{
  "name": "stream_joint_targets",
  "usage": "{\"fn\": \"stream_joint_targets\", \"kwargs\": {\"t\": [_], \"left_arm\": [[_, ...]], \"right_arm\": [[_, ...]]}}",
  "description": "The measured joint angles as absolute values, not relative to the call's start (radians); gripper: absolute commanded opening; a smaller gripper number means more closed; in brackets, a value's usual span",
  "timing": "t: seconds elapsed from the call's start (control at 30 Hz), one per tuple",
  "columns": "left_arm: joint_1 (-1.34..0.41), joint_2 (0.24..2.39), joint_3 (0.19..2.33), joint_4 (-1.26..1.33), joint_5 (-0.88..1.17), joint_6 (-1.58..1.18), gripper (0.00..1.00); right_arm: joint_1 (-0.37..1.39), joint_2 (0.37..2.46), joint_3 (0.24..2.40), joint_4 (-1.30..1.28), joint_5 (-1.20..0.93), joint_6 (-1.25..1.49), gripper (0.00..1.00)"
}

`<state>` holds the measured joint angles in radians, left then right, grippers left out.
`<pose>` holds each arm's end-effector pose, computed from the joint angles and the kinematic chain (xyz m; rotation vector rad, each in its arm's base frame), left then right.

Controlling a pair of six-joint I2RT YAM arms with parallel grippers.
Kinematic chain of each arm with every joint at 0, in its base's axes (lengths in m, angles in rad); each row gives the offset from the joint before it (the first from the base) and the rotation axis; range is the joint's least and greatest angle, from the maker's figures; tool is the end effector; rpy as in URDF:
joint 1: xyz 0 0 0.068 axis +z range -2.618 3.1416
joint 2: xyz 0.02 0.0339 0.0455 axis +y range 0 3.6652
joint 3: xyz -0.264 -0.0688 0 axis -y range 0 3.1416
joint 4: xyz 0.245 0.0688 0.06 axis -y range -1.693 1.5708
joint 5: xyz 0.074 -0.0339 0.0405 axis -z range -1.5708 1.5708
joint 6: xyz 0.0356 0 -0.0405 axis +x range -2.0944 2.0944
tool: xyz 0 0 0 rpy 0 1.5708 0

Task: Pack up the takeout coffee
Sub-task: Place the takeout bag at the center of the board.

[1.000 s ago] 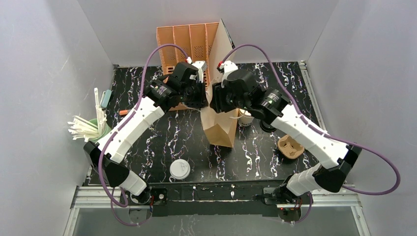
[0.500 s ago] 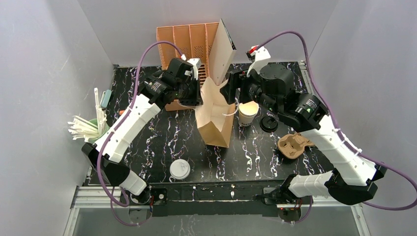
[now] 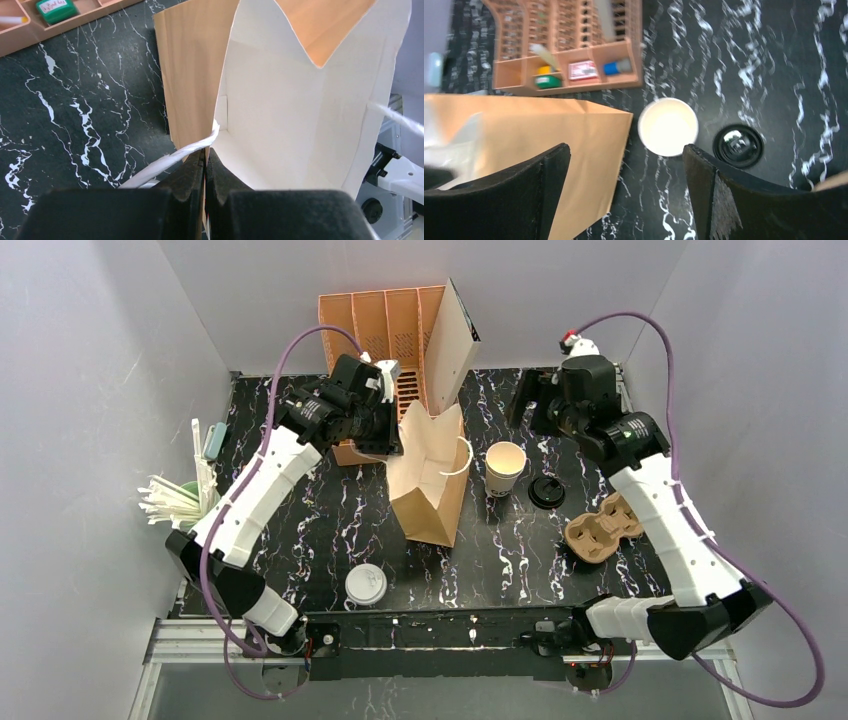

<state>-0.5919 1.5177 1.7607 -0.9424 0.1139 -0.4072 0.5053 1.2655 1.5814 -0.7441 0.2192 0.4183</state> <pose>0.2575 -0.1780 0.4239 0.2788 2.3342 -0.6417 0.2258 0.1161 0.4533 0.0544 2.0071 0.3763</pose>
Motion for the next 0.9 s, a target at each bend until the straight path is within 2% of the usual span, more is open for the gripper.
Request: {"fn": "stream_joint_targets", "kwargs": {"t": [0.27,0.53,0.7,0.9], "left_arm": [[-0.558,1.617,1.815,-0.958,0.177,-0.367,0.0],[-0.529,1.648,1.833,-0.971,0.22,-0.334,0.0],[-0.518,1.663,1.862,-0.973,0.233,-0.322,0.05],[-0.511,1.7,1.907,-0.981,0.221,-0.304,0.13]], "right_arm": [[0.23,1.274,1.316,-0.706,0.067,0.522,0.83],[0.225,1.279,1.201,-0.631,0.041,0.626,0.77],[0.225,1.307,1.185,-0.586,0.064,0.657,0.69],[0.226,1.358,1.163,-0.55,0.079,0.671,0.68]]}}
